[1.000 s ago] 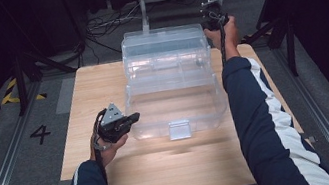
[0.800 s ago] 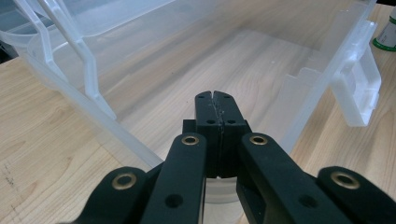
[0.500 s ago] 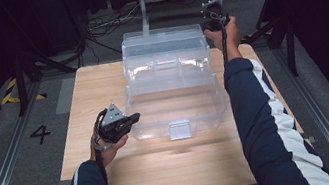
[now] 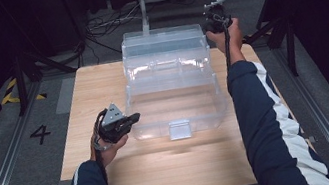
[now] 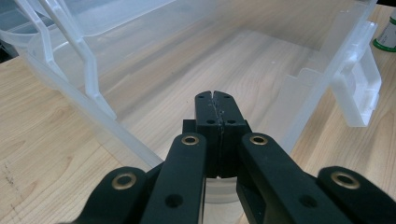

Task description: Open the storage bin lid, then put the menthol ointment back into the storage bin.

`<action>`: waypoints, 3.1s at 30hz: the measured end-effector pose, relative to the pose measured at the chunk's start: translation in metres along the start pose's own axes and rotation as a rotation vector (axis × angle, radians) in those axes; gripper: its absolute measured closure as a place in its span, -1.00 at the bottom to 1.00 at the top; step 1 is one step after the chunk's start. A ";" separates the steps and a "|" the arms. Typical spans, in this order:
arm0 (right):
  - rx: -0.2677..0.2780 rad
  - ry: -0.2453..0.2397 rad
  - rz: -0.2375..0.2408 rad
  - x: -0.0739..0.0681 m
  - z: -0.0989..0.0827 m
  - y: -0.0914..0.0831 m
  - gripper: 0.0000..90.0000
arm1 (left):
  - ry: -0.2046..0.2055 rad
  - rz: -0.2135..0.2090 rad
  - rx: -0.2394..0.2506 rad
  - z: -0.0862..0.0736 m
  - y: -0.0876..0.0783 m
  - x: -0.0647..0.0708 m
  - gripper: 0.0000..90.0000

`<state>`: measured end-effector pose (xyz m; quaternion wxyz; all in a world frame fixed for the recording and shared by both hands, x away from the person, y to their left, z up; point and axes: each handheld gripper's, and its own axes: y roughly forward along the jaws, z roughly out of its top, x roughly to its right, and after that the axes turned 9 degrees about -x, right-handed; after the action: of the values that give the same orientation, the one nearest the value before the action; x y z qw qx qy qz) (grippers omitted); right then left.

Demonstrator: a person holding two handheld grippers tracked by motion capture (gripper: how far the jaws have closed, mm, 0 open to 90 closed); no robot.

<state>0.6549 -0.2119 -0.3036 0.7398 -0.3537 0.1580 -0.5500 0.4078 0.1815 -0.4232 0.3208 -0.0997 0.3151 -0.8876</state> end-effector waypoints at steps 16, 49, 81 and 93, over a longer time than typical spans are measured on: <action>0.045 -0.094 0.045 -0.010 -0.023 -0.042 0.66 | 0.006 0.015 -0.002 0.000 0.000 0.002 1.00; 0.091 -0.252 0.191 -0.004 -0.123 -0.128 0.44 | 0.035 0.071 -0.033 0.004 0.000 0.009 0.83; 0.104 -0.229 0.265 0.011 -0.212 -0.151 0.17 | -0.005 0.107 0.022 -0.003 -0.034 0.014 -0.25; 0.091 -0.214 0.283 0.014 -0.236 -0.157 0.15 | 0.011 0.091 -0.031 -0.013 -0.035 0.016 -0.28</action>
<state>0.4027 -0.3296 -0.3572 0.8377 -0.3505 0.1015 -0.4063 0.3722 0.1987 -0.4119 0.3574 -0.0853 0.3346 -0.8677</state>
